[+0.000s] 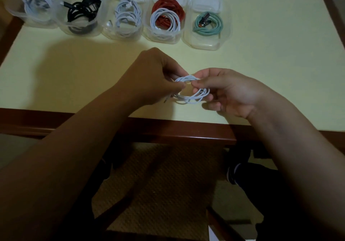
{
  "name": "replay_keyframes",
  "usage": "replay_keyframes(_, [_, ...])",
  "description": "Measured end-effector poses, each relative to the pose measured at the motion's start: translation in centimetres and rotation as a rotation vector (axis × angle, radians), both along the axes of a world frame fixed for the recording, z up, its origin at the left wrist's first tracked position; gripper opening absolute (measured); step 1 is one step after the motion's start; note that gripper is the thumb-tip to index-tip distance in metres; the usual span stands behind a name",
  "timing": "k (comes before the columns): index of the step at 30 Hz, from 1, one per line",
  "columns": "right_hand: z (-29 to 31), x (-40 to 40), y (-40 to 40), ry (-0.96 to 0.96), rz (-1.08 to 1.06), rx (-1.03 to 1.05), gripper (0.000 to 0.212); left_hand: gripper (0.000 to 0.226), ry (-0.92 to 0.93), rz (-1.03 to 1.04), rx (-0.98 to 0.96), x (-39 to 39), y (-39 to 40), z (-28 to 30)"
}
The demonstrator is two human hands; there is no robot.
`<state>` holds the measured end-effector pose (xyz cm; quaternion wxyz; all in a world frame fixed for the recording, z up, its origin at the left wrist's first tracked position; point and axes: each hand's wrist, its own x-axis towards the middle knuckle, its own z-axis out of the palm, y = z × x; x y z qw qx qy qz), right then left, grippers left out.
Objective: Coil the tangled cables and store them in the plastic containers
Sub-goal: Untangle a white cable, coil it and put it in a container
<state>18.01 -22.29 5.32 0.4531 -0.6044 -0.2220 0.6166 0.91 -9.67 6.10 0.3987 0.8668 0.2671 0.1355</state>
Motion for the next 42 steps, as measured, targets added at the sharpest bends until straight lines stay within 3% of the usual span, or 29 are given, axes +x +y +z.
replay_keyframes(2, [0.0, 0.1, 0.0, 0.021, 0.010, 0.004, 0.015, 0.021, -0.021, 0.021, -0.010, -0.1, 0.0, -0.2])
replay_keyframes(8, [0.2, 0.5, 0.3, -0.422, -0.031, 0.024, 0.023, 0.014, -0.189, 0.193, -0.209, 0.1, 0.2, -1.2])
replay_keyframes(10, [0.3, 0.7, 0.5, -0.591, -0.041, 0.062, 0.016, 0.016, -0.246, 0.236, -0.222, 0.4, 0.3, -1.3])
replay_keyframes(15, [1.4, 2.6, 2.3, -0.722, -0.176, 0.220, 0.008, 0.028, -0.398, 0.308, -0.344, 1.7, 1.0, -2.2])
replay_keyframes(17, [1.9, 4.6, 3.4, -0.780, -0.308, 0.284, 0.008, 0.040, -0.340, 0.316, -0.224, 2.0, 1.3, -2.7])
replay_keyframes(20, [2.4, 7.4, 5.0, -0.904, -0.462, 0.340, 0.017, 0.067, -0.055, 0.209, 0.141, 2.1, 1.4, -4.6])
replay_keyframes(24, [1.7, 9.1, 6.9, -1.073, -0.507, 0.317, 0.017, 0.087, 0.262, 0.038, 0.418, 2.0, 1.0, -6.5])
replay_keyframes(35, [-0.2, 9.4, 9.3, -1.251, -0.280, 0.078, 0.029, 0.086, 0.287, 0.029, 0.428, 2.1, 1.4, -6.7])
replay_keyframes(42, [0.5, 9.6, 9.0, -1.208, -0.262, 0.071, 0.041, 0.084, 0.243, 0.051, 0.401, 2.1, 1.3, -6.7])
